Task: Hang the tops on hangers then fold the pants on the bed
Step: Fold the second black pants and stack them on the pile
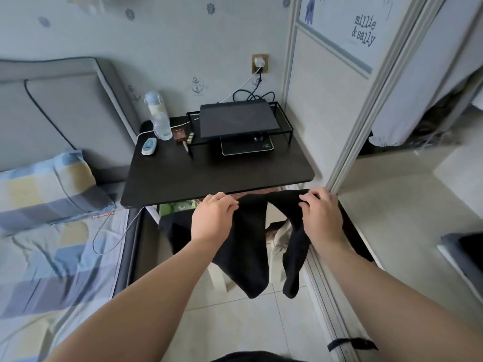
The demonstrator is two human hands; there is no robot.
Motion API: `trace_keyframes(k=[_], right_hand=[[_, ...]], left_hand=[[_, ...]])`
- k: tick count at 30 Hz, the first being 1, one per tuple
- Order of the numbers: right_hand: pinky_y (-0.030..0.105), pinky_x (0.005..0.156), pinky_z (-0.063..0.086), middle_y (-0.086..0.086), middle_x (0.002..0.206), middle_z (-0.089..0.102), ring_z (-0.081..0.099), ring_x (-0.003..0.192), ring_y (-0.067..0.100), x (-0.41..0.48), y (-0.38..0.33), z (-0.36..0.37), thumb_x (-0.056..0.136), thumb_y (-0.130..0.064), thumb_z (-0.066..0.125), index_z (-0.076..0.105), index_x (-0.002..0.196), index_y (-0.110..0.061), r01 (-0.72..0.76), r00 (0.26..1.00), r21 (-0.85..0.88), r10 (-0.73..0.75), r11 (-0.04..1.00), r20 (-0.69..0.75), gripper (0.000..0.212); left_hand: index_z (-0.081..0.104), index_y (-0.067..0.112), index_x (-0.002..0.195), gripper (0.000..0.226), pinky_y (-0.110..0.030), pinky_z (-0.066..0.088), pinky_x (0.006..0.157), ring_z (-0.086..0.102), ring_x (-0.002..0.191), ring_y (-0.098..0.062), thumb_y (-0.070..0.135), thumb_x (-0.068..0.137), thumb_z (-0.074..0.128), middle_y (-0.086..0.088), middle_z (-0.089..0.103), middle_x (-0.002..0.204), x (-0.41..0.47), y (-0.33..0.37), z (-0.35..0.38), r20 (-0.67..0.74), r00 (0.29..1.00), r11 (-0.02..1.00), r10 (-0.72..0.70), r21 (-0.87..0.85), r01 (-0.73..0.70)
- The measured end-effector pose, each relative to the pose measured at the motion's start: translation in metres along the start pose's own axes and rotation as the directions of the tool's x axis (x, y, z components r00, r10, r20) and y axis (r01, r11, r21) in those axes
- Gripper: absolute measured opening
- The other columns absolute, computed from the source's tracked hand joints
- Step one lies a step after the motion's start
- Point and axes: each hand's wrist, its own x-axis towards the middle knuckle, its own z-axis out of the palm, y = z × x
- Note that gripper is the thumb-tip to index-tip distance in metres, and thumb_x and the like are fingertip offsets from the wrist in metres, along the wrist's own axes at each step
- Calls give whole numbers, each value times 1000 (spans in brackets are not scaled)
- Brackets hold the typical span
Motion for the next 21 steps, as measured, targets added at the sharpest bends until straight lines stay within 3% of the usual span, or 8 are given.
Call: trace_keyframes(k=[4,7,9,12,16,21], right_hand=[[36,67,45,3,100,64,56,96,32,8,-16,-9,97,-14,62,69,96,-10,9,999,-39,-8,999,45,8],[35,66,44,0,94,65,61,87,28,6,-51,-24,99,-18,59,66,99,-13,47,998,91,-49,995,26,8],[38,72,49,-6,95,66,62,86,22,3,-92,-35,100,-20,57,65,100,-17,105,994,174,-111,979,25,9],[39,76,53,-11,87,67,63,83,15,-8,-166,-48,98,-20,60,67,97,-21,192,976,316,-213,929,32,7],[32,75,52,-10,77,67,61,75,8,-34,-270,-50,94,-18,63,67,87,-24,213,949,468,-295,858,109,10],[33,66,54,-6,72,64,59,68,11,-58,-393,-40,92,-12,66,68,84,-15,164,928,665,-342,728,146,8]], left_hand=[[66,21,98,19,-40,50,74,55,96,-23,20,103,48,7,69,95,-5,-12,-12,97,995,996,-29,85,21],[69,26,110,20,-39,46,90,54,109,-22,31,103,51,9,66,113,-25,-32,-21,157,987,998,-22,62,12],[62,33,126,32,-39,44,100,52,120,-19,46,97,60,11,59,130,-37,-41,-30,211,977,999,-33,-26,39],[47,35,143,67,-39,41,111,47,130,-11,58,85,71,13,51,143,-51,-49,-56,261,965,950,-30,-293,108],[40,35,142,80,-14,37,97,45,113,17,58,76,78,27,50,131,-76,-77,-109,208,976,818,-67,-548,173],[38,33,146,81,-26,41,106,48,130,0,51,79,79,20,53,140,-105,-146,-188,81,976,761,-204,-614,210]])
